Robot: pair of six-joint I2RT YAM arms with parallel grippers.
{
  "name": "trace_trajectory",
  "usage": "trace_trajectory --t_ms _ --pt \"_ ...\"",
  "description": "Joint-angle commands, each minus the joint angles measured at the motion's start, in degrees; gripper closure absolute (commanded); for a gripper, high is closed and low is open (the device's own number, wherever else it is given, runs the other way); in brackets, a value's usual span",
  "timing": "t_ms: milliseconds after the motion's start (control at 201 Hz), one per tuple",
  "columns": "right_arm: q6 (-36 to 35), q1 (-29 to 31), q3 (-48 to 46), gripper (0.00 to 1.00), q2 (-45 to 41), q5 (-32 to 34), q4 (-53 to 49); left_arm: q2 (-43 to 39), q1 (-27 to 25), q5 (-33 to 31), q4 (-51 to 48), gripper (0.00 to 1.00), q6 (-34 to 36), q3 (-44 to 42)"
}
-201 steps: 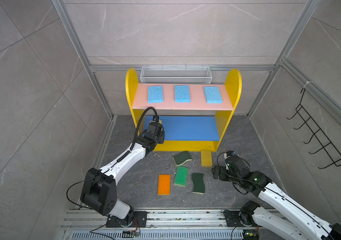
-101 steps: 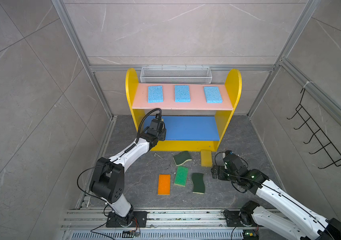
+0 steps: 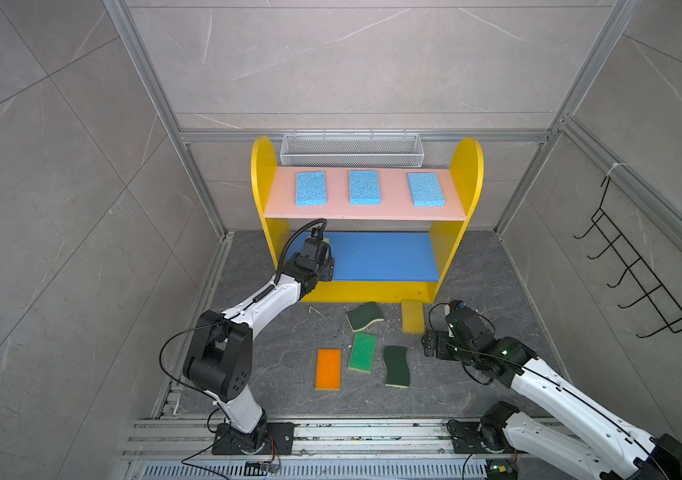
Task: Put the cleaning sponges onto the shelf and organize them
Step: 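Lower the yellow sponge onto the blue shelf and open the left gripper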
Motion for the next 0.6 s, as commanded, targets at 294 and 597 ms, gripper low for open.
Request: trace_trajectory --t_ms 294,597 --pt "0.82 0.02 1.75 0.01 -2.11 0.01 -1.76 -1.46 0.98 -0.61 -1.62 0.17 -2.27 1.64" --pt "-0.01 0.05 2.62 0.01 -1.68 1.57 -0.94 -9.77 0.16 2.23 -1.37 0.16 -0.11 -1.37"
